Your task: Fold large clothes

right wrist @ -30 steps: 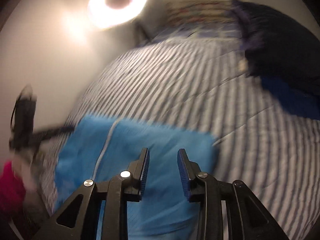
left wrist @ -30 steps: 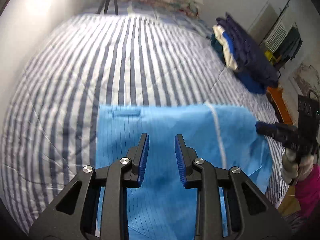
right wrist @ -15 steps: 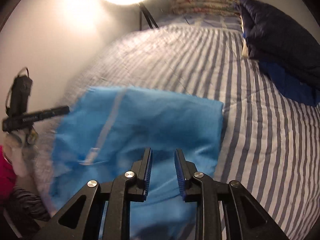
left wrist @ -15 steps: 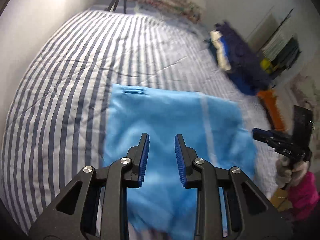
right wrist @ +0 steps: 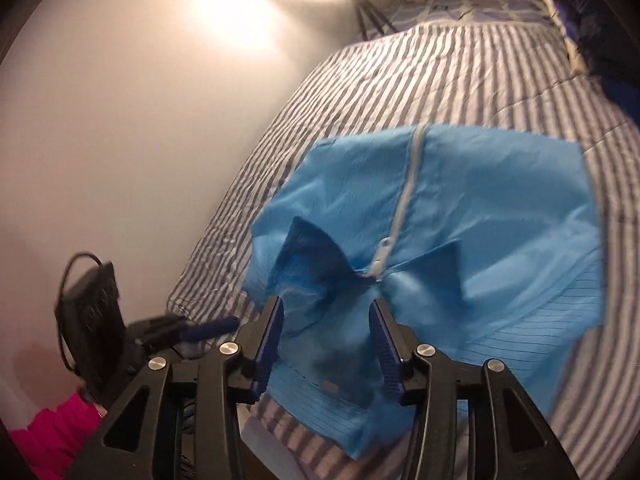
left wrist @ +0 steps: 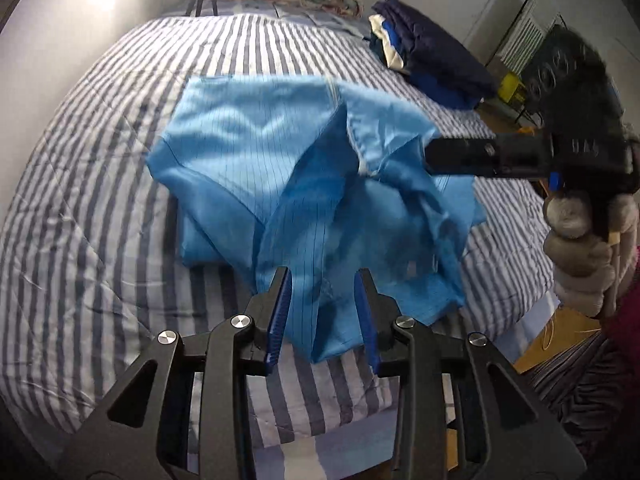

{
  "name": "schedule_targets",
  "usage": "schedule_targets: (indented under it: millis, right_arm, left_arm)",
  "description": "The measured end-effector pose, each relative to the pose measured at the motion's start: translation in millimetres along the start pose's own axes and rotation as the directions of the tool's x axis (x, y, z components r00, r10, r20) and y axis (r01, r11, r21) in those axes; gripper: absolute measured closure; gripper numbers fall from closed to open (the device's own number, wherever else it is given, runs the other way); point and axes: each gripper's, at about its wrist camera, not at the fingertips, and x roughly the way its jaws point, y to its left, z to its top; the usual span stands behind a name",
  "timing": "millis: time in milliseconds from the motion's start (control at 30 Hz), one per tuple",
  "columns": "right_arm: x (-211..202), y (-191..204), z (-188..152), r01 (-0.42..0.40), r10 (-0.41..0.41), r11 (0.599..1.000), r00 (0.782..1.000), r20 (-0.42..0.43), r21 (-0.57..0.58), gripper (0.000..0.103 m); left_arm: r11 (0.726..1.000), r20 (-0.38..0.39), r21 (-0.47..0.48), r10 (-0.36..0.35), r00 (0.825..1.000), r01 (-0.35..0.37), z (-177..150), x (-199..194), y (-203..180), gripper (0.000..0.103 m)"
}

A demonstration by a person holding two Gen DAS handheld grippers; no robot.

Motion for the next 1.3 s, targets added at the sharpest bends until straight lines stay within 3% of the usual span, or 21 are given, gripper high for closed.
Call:
schedule_targets:
  millis: [167, 200, 233, 400, 500, 633, 833, 867, 933, 967, 1000, 1133, 1300]
  right_arm:
    - [27, 21, 8, -0.016, 0.015, 0.999, 1.000, -0.012, -0.044, 0.071]
    - [34, 25, 11, -0.020, 0.019, 0.998, 1.000, -0.018, -0.054, 0.072]
    - [41, 29, 15, -0.016, 0.014, 0.998, 1.000, -0.022, -0.065, 0.073]
    - [72, 35, 29, 0.025, -0.028, 0.995, 0.999, -0.030, -0.094, 0.075]
    - [92, 33, 34, 0.116, -0.123, 0.983, 0.992, -0.038, -0.144, 0.076]
    - [108, 15, 40, 0.155, -0.162, 0.982, 0.985, -0.063, -0.106, 0.078]
    - [54, 21, 31, 0.122, -0.123, 0.990, 0.992, -0.001, -0.077, 0.070]
    - [39, 22, 25, 0.128, -0.127, 0.989, 0.992, 0.010, -0.069, 0.070]
    - [19, 25, 12, 0.169, -0.169, 0.984, 0.986, 0.005, -0.057, 0.068]
    - [8, 26, 3, 0.192, -0.192, 0.980, 0.981, -0.002, -0.044, 0.065]
    - [-3, 26, -10, 0.212, -0.213, 0.977, 0.977, -0.010, -0.021, 0.063]
    - [-22, 8, -59, 0.251, -0.243, 0.963, 0.966, -0.088, 0.102, 0.062]
    - [-5, -15, -87, 0.250, -0.214, 0.942, 0.961, -0.173, 0.225, 0.062]
  left_arm:
    - [0.994, 0.014, 0.083, 0.071, 0.997, -0.072, -3, 14, -11, 0.074]
    - [0.990, 0.020, 0.103, 0.090, 0.996, -0.092, -3, 16, -13, 0.093]
    - [0.988, 0.019, 0.118, 0.101, 0.995, -0.102, -3, 19, -14, 0.099]
    - [0.988, 0.028, 0.129, 0.077, 0.997, -0.080, -6, 17, -14, 0.103]
    - [0.987, 0.033, 0.142, 0.070, 0.997, -0.075, -10, 12, -13, 0.103]
    - [0.985, 0.031, 0.143, 0.090, 0.995, -0.094, -12, 10, -7, 0.103]
    - [0.998, 0.033, 0.045, 0.052, 0.998, -0.054, -9, -4, 9, 0.103]
    - [0.999, 0.028, 0.023, 0.044, 0.999, -0.045, -11, -7, 12, 0.101]
    - [0.999, 0.015, -0.039, 0.017, 1.000, -0.017, -15, -12, 18, 0.086]
    - [0.998, 0.012, -0.065, 0.005, 1.000, -0.004, -17, -13, 21, 0.077]
    - [0.994, 0.008, -0.105, -0.013, 1.000, 0.013, -20, -15, 25, 0.076]
    - [0.974, -0.037, -0.222, -0.057, 0.998, 0.048, -31, -9, 35, 0.076]
    - [0.955, -0.077, -0.290, -0.094, 0.993, 0.068, -40, 1, 35, 0.076]
